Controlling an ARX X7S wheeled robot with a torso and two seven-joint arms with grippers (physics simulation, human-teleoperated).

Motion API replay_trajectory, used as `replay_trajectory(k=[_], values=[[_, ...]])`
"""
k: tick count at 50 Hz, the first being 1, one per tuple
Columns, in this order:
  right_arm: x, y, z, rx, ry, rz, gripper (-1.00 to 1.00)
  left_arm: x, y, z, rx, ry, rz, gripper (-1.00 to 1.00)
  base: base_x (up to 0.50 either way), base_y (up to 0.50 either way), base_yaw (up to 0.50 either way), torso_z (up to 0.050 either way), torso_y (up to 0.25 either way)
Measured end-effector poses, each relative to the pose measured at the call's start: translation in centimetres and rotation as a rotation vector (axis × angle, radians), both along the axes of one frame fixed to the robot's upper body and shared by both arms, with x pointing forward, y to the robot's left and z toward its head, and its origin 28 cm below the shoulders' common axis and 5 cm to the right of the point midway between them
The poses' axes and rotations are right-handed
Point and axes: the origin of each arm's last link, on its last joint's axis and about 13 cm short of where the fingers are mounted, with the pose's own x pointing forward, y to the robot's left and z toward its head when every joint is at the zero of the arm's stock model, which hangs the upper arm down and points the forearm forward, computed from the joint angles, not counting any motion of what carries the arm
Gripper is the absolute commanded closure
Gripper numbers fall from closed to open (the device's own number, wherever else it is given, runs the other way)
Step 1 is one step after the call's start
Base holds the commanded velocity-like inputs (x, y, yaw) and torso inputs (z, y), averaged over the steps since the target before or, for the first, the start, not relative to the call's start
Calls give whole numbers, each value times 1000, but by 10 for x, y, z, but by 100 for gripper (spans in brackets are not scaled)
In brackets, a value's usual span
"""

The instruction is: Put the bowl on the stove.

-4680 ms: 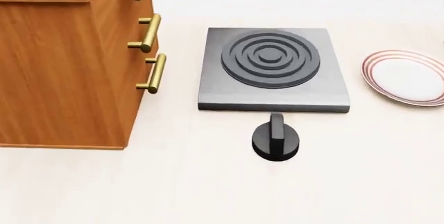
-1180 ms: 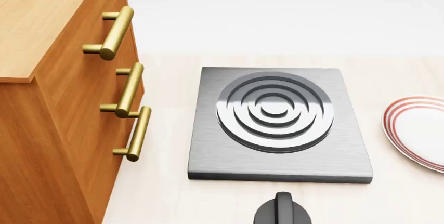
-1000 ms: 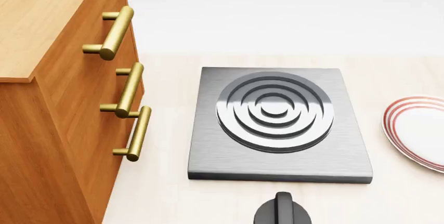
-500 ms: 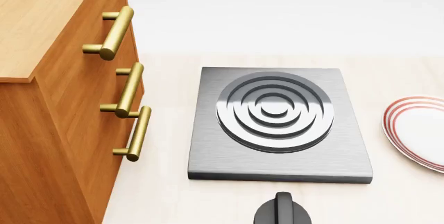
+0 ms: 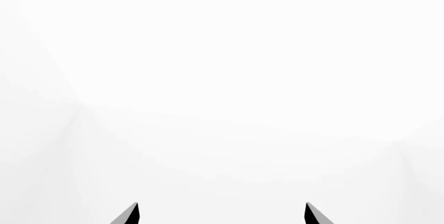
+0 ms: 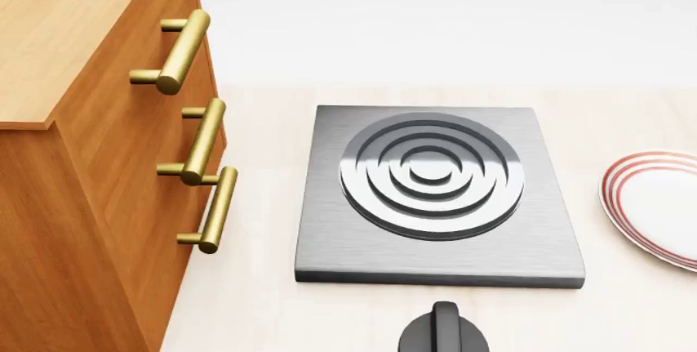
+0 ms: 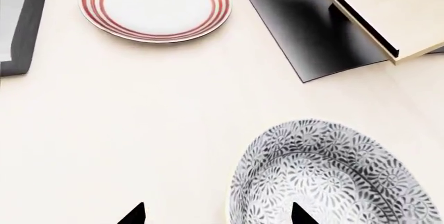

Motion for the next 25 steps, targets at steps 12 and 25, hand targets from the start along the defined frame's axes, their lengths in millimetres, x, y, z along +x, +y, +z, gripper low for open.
replay_trajectory(k=[12, 25], values=[[6, 1, -14, 3, 32, -18, -100, 0, 0, 0, 3, 1, 1, -100, 0, 0, 0, 0, 0], [10, 2, -25, -2, 67, -36, -100, 1, 0, -1, 4, 2, 3, -100, 0, 0, 0, 0, 0]])
